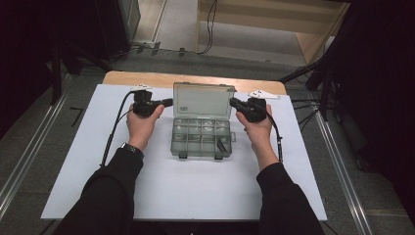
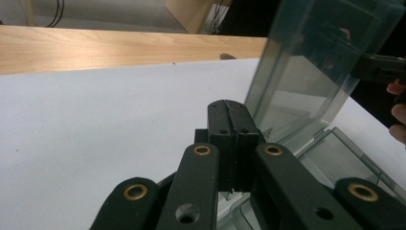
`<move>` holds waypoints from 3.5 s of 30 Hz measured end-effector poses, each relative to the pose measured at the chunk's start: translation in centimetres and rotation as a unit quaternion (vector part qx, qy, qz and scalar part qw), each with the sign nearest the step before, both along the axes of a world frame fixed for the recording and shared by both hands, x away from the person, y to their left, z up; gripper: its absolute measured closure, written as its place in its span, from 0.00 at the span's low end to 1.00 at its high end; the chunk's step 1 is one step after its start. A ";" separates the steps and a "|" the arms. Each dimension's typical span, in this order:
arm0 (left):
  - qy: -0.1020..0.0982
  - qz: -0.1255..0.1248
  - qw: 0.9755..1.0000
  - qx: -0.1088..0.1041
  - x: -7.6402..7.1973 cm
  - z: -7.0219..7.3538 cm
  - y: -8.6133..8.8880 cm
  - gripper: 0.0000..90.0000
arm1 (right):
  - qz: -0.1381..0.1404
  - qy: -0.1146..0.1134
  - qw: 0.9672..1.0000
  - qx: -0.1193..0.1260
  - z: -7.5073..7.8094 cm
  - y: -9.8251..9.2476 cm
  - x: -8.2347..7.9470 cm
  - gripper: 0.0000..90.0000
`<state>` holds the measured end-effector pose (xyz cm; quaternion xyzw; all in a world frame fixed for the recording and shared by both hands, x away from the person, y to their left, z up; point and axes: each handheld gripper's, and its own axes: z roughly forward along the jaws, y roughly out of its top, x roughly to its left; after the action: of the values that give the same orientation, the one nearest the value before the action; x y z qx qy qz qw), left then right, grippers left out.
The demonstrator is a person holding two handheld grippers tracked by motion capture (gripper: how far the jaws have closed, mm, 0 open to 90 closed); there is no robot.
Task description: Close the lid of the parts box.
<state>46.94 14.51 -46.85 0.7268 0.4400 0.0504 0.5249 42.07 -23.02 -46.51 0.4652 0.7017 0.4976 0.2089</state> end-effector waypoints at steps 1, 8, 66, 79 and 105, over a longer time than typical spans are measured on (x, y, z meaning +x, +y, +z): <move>0.005 0.001 1.000 -0.005 0.1 0.0 0.0 0.99 | 0.000 -0.002 1.000 0.000 0.0 0.0 -0.1 0.91; 0.019 0.003 1.000 -0.007 0.7 -0.2 -0.3 0.99 | 0.004 -0.020 1.000 -0.001 -0.3 -0.1 -0.7 0.91; -0.001 -0.032 0.999 -0.020 -0.3 0.5 -2.2 0.99 | -0.038 0.029 0.997 0.056 -0.1 -3.0 -2.7 0.74; -0.007 -0.036 0.999 -0.031 -1.3 0.4 -1.6 0.99 | -0.024 0.037 0.998 0.049 0.0 -2.2 -2.8 0.83; -0.038 -0.059 0.997 -0.036 -5.2 1.1 -0.4 0.99 | 0.016 0.013 0.999 0.040 0.1 -0.9 -5.2 0.97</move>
<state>41.74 14.11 -45.76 0.7298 0.3774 0.0306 0.5692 36.82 -23.89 -46.41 0.4682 0.6913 0.5224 0.1731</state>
